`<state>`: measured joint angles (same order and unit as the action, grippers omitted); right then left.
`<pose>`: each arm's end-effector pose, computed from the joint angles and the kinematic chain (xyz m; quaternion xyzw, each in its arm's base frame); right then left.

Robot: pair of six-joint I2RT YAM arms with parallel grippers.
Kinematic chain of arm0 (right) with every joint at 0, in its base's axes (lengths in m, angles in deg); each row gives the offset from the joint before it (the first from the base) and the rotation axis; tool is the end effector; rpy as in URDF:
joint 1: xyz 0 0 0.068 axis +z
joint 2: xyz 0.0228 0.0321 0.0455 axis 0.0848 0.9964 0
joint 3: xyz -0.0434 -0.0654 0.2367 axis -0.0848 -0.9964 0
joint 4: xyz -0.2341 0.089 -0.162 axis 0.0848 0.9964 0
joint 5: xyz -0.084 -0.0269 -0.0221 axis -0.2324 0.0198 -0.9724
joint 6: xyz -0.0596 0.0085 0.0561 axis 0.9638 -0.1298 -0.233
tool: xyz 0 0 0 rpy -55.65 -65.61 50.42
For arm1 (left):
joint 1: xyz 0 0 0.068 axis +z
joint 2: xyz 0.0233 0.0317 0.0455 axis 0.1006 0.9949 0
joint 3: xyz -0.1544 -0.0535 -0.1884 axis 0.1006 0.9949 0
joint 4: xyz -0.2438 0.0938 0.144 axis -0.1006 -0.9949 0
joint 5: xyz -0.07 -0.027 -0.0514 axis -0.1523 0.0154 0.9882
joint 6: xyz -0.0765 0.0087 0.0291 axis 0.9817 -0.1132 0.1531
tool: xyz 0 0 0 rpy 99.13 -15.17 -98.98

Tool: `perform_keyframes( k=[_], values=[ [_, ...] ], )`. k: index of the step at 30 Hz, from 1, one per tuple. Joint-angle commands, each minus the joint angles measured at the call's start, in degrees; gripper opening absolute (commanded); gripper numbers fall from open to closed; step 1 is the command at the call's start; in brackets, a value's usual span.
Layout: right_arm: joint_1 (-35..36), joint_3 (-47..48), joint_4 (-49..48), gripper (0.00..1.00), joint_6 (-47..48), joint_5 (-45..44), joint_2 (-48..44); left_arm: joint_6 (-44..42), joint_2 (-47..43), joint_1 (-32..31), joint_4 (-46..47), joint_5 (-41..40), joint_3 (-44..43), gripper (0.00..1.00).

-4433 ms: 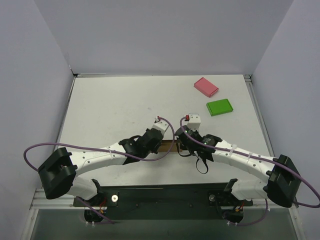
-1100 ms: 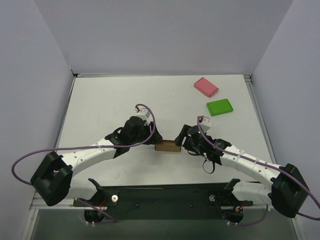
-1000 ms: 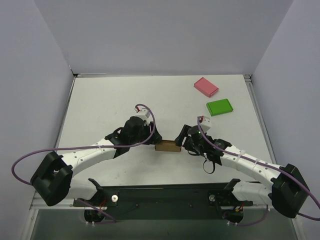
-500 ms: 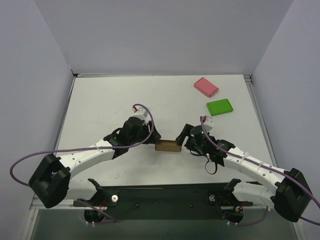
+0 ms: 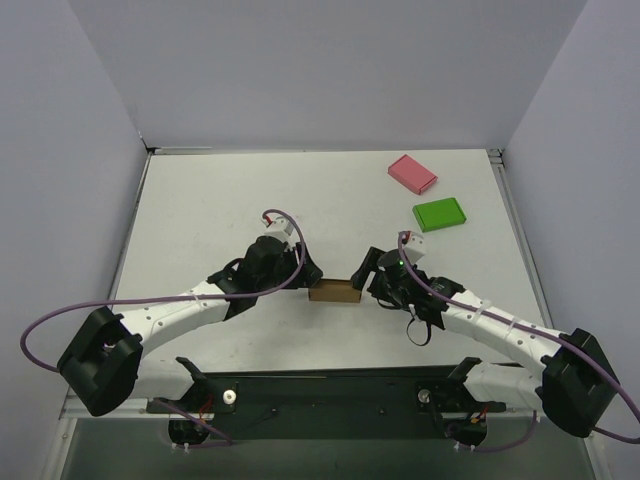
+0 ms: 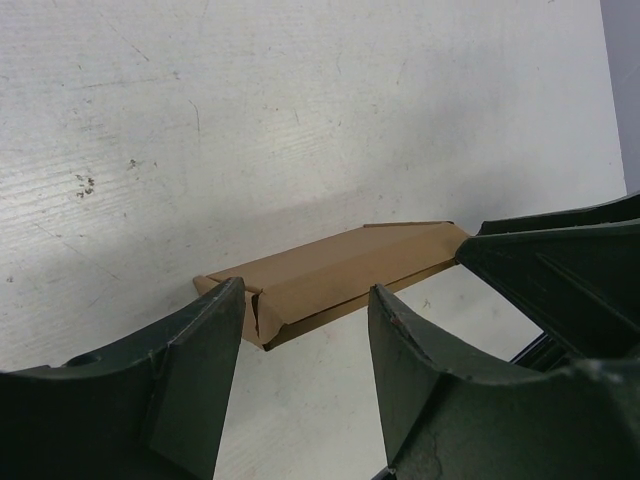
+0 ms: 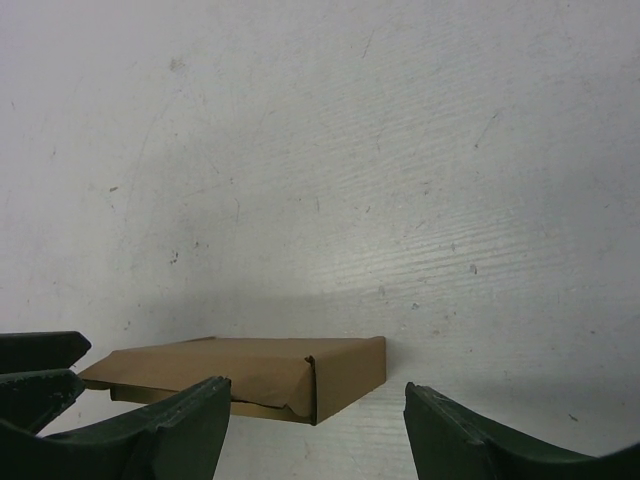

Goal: Fold the paper box

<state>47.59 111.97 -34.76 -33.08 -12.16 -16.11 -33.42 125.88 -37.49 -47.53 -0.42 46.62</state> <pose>0.2420 0.2075 0.1670 0.1176 0.8588 0.3179 0.3841 0.2540 -0.2370 0.1587 0.0113 0.8712 -0.3227 0.3698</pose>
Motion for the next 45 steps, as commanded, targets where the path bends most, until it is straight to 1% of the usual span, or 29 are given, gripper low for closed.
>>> perform_keyframes(
  k=[1,6,7,9,12,15,32,36,37,38,45],
  values=[
    [-0.4,1.0,-0.3,0.69,-0.8,-0.3,0.5,0.7,-0.3,0.4,3.3,0.5,0.2,0.61],
    [-0.3,-0.1,-0.3,0.66,-0.9,-0.6,0.9,1.1,0.0,0.4,3.7,0.7,0.5,0.57],
    [-0.3,-0.4,-1.9,0.65,-1.0,-0.7,1.0,1.1,0.0,0.4,3.7,0.7,0.5,0.56],
    [-0.3,-1.1,-2.0,0.64,-1.2,-0.8,1.3,1.2,0.0,0.5,3.7,0.7,0.7,0.54],
    [-0.3,-1.6,-2.1,0.59,-1.4,-0.9,1.6,1.5,0.1,0.4,4.2,0.7,1.1,0.52],
    [-0.4,-2.0,-2.1,0.51,-1.4,-1.0,1.9,2.0,0.4,0.4,4.8,0.9,1.6,0.51],
    [-0.2,-3.9,-2.8,0.33,-2.2,-1.0,3.0,2.4,-0.8,-0.2,5.7,-0.4,1.6,0.50],
    [-0.3,-3.9,-2.8,0.32,-2.3,-1.2,2.8,2.6,-1.7,-0.6,6.1,-1.1,1.6,0.50],
    [-0.2,-4.0,-2.8,0.32,-2.3,-1.3,2.8,2.5,-1.7,-0.7,6.2,-1.1,1.6,0.49],
    [-0.2,-4.0,-2.8,0.32,-2.3,-1.3,2.8,2.4,-1.7,-0.7,6.1,-1.0,1.6,0.46],
    [-0.3,-3.8,-2.6,0.32,-2.3,-1.2,2.8,2.3,-0.9,-1.9,5.0,-1.2,1.2,0.43]
  ],
)
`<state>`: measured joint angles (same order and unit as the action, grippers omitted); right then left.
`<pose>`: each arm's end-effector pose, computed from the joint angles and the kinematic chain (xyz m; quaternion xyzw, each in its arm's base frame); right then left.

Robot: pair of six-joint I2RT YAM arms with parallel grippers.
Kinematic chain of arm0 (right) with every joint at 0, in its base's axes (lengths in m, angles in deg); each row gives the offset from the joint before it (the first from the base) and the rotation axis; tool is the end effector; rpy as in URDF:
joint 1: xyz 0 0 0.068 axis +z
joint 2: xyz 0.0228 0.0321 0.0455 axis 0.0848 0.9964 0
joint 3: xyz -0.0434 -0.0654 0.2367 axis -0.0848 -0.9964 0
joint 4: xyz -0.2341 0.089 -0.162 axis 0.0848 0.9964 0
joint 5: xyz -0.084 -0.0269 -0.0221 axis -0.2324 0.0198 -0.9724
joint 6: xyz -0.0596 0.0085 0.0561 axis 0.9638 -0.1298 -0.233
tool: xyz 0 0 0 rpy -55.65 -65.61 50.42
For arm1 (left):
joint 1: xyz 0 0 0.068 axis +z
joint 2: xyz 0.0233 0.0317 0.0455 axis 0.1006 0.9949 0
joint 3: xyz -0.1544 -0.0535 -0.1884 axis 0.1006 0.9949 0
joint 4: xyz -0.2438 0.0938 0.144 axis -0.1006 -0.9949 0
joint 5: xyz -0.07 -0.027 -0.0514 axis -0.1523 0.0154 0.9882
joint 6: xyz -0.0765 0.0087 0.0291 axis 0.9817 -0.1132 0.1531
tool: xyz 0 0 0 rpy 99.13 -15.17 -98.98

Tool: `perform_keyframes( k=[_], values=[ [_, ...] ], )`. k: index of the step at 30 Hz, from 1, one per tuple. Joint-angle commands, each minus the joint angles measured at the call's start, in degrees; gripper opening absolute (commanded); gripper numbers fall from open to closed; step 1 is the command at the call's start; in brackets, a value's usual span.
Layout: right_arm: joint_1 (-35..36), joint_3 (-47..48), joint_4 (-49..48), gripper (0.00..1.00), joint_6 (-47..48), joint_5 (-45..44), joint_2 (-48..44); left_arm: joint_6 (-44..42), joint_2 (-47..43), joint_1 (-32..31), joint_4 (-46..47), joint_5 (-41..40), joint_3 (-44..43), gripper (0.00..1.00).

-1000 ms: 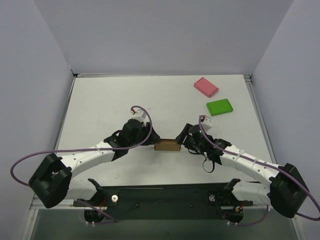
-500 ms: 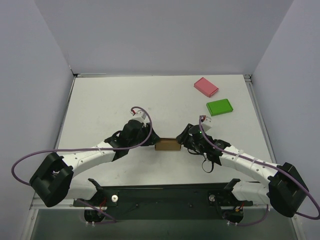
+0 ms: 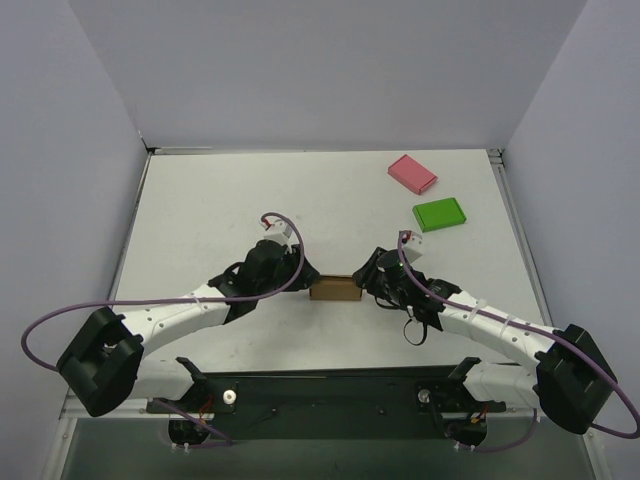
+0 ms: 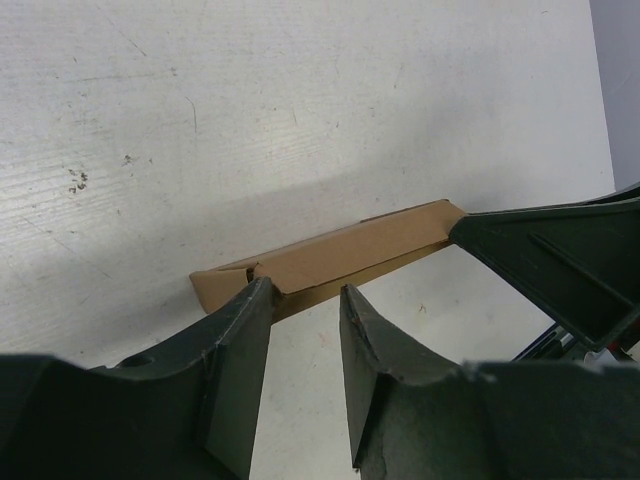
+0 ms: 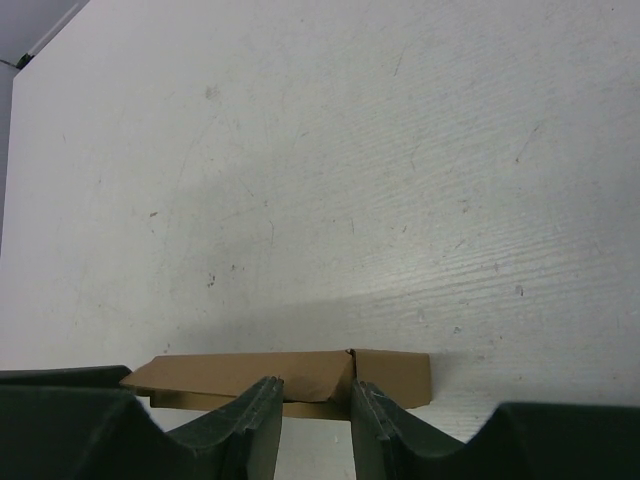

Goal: Fold the paper box

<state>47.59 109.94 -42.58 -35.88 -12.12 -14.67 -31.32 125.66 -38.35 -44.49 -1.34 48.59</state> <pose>0.2455 0.2108 0.1626 0.1389 0.8362 0.3530 0.3961 0.2493 -0.2381 0.1531 -0.0023 0.8656 -0.3339 0.3731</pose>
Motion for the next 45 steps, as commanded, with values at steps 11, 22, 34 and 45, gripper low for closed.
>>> perform_keyframes(
  k=[11,22,34,45],
  values=[
    [-0.3,-1.9,5.6,0.32,0.4,-1.9,0.8,0.4,0.0,-2.7,1.0,-2.8,0.2,0.42],
    [-0.1,-2.5,5.4,0.30,0.4,-2.1,0.3,-0.7,-3.4,-2.6,-1.1,-7.7,-0.8,0.50],
    [0.5,-2.6,5.5,0.30,0.2,-2.4,0.2,1.9,2.4,0.3,3.0,-7.0,-3.6,0.60],
    [0.6,-2.3,5.7,0.30,0.5,-2.7,0.3,2.8,5.7,1.1,6.7,-6.6,-3.1,0.60]
  ],
)
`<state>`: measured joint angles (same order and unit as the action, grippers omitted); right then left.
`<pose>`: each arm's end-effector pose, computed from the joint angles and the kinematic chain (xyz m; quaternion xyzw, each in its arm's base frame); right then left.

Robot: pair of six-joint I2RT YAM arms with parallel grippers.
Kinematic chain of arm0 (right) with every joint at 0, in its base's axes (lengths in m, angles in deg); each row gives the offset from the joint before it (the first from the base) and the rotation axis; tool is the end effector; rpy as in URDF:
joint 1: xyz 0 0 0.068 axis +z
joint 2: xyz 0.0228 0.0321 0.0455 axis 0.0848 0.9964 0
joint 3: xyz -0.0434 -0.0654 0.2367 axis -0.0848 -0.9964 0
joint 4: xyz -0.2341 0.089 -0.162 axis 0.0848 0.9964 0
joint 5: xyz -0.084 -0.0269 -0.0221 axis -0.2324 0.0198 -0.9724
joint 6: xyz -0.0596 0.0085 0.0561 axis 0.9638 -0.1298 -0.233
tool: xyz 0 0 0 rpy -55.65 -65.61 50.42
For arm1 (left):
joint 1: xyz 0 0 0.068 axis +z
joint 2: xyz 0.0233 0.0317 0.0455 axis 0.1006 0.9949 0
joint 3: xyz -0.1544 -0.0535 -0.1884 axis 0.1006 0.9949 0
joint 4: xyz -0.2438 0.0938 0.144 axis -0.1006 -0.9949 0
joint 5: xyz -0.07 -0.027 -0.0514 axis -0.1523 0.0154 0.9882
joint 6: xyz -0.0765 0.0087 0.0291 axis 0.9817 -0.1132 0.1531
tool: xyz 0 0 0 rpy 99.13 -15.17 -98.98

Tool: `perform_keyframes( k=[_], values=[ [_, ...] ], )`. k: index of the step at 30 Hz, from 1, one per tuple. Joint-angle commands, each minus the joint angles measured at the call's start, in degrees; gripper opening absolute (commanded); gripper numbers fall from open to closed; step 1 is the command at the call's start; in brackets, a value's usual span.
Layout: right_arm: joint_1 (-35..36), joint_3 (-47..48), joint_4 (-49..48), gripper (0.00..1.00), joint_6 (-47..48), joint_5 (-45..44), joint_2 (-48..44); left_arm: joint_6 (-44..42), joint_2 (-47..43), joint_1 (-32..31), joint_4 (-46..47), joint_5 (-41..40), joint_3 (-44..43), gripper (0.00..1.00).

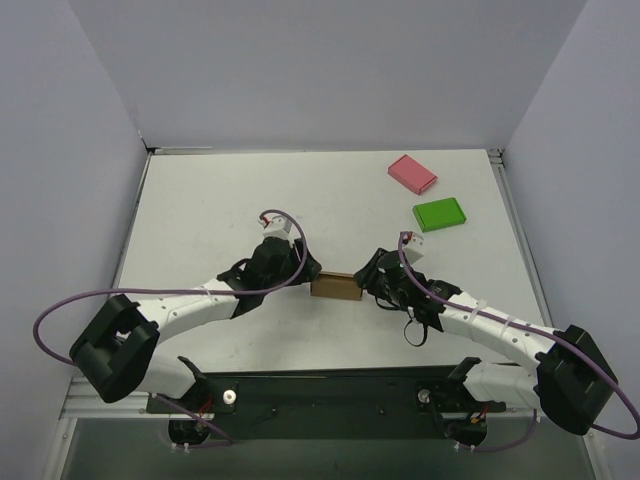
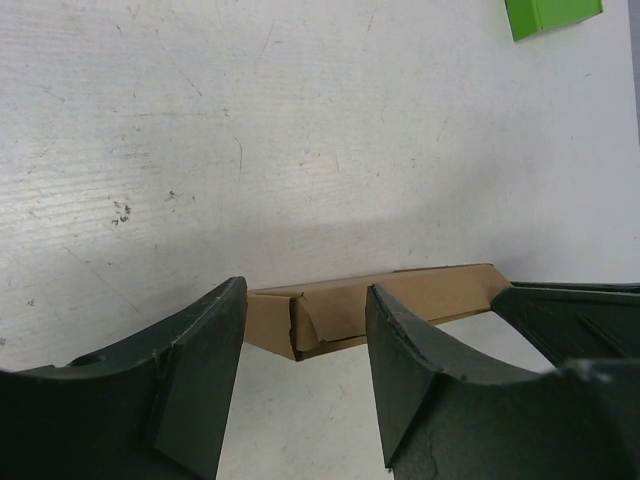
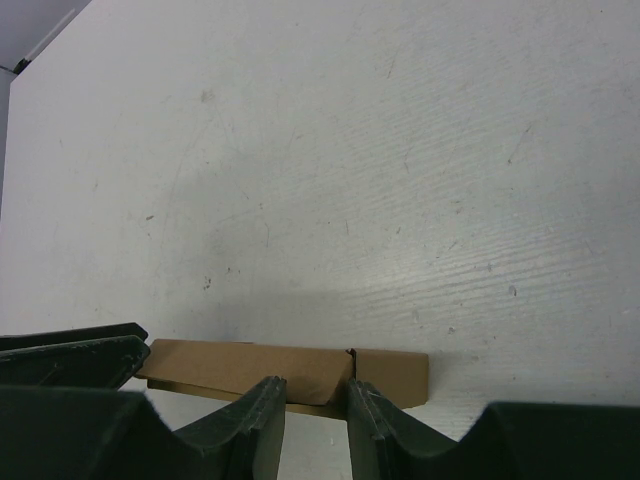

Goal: Fold the paper box

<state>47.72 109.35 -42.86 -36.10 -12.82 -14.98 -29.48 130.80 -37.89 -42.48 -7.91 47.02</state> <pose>0.2442 0.2095 0.1608 0.1427 0.8353 0.3506 0.3987 0.2643 -0.2373 0.1389 -0.0475 0.8694 -0.2933 0.3947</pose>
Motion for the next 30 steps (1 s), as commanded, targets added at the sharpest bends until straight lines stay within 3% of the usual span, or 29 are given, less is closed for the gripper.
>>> perform_keyframes(
  k=[1,14,26,30],
  values=[
    [0.4,-1.6,6.1,0.30,0.6,-2.0,0.7,0.9,0.7,0.7,4.6,0.2,-1.4,0.60],
    [0.5,-1.8,6.6,0.28,0.3,-3.1,1.1,4.3,0.7,0.4,12.9,3.5,9.9,0.47],
    [0.5,-3.0,6.1,0.27,-0.1,-3.6,2.1,1.9,2.1,0.5,20.5,5.7,14.7,0.35],
    [0.5,-3.6,5.8,0.24,-0.1,-4.2,3.5,0.3,3.9,0.4,23.4,6.8,15.5,0.26]
  ],
)
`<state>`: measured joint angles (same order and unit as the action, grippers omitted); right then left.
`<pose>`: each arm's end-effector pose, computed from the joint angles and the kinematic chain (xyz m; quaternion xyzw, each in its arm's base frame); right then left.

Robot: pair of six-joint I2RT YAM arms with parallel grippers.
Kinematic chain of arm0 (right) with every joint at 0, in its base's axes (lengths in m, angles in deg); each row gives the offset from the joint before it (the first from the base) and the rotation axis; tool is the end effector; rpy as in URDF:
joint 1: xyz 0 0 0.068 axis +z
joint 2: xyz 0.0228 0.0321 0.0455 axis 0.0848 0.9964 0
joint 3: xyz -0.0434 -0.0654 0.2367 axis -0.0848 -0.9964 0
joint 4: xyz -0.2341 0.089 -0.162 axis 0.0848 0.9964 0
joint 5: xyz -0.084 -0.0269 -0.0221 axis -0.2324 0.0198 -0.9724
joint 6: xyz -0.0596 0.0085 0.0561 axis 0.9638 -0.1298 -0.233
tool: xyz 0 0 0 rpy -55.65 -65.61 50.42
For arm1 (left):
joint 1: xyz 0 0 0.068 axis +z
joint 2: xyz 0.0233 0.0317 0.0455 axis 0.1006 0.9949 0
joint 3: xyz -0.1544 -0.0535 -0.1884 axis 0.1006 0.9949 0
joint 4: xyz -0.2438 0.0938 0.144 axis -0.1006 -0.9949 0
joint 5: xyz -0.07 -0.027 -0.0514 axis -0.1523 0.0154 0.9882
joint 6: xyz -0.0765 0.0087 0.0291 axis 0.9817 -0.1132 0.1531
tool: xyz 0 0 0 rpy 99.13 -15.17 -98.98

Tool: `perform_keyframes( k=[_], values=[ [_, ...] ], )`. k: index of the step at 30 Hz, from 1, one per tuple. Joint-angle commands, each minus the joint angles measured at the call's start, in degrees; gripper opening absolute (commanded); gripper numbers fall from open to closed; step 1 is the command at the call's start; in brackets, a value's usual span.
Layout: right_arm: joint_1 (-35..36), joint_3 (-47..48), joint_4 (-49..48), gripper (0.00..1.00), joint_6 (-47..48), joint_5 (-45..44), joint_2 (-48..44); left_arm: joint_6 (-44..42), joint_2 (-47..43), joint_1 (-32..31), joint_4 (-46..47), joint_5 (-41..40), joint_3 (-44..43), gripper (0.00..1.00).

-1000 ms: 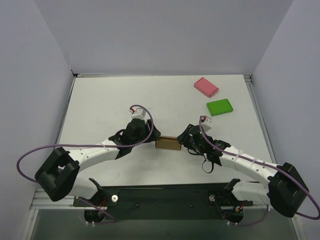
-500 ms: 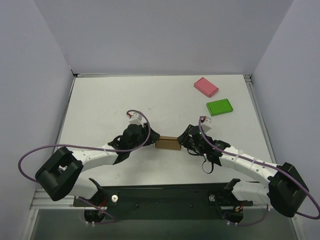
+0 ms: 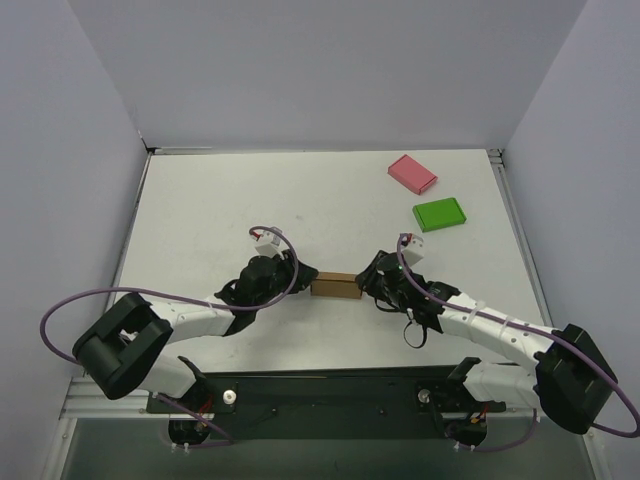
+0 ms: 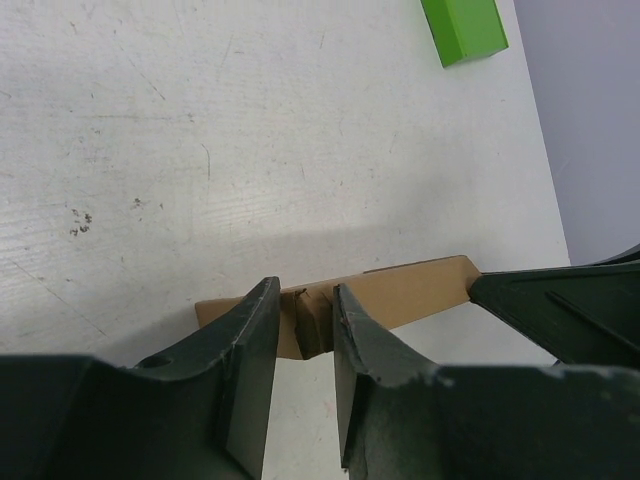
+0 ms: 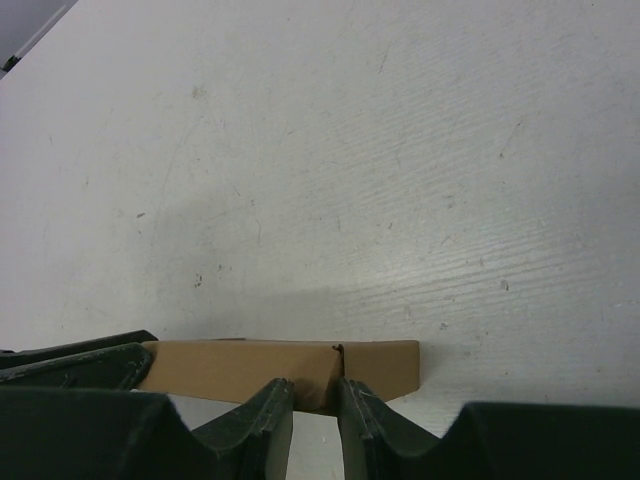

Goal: Fold the paper box

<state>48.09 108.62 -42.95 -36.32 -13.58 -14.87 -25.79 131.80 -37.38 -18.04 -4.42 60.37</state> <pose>0.2419 0.2089 0.1555 0.1448 0.8380 0.3444 0.3977 0.2449 -0.2207 0.1027 -0.0657 0.8230 -0.3784 0.4184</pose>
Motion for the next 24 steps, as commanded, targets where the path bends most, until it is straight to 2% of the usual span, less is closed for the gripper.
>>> perform_keyframes(
  k=[1,9,12,14,20,24],
  values=[
    [0.0,-2.9,6.0,0.23,0.2,-3.6,3.8,-3.7,3.1,-0.1,-0.8,3.4,2.3,0.25],
    [0.1,-3.6,5.7,0.06,0.2,-4.4,6.3,-5.3,4.7,-0.1,0.0,3.3,3.0,0.19],
    [0.0,-3.1,6.1,0.06,0.5,-4.2,5.2,-5.8,4.9,-0.1,-0.5,3.3,2.7,0.16],
    [-0.2,-2.4,6.5,0.08,1.2,-3.2,4.1,-6.2,4.9,-0.1,-1.2,3.1,2.2,0.15],
    [-1.5,0.7,11.0,0.29,2.9,-1.3,-0.9,-6.3,4.3,-0.2,-3.9,2.4,1.3,0.14],
    [-2.4,1.8,11.2,0.33,3.1,1.7,-2.8,-6.4,3.8,-0.3,-5.3,2.2,0.7,0.14]
  ],
)
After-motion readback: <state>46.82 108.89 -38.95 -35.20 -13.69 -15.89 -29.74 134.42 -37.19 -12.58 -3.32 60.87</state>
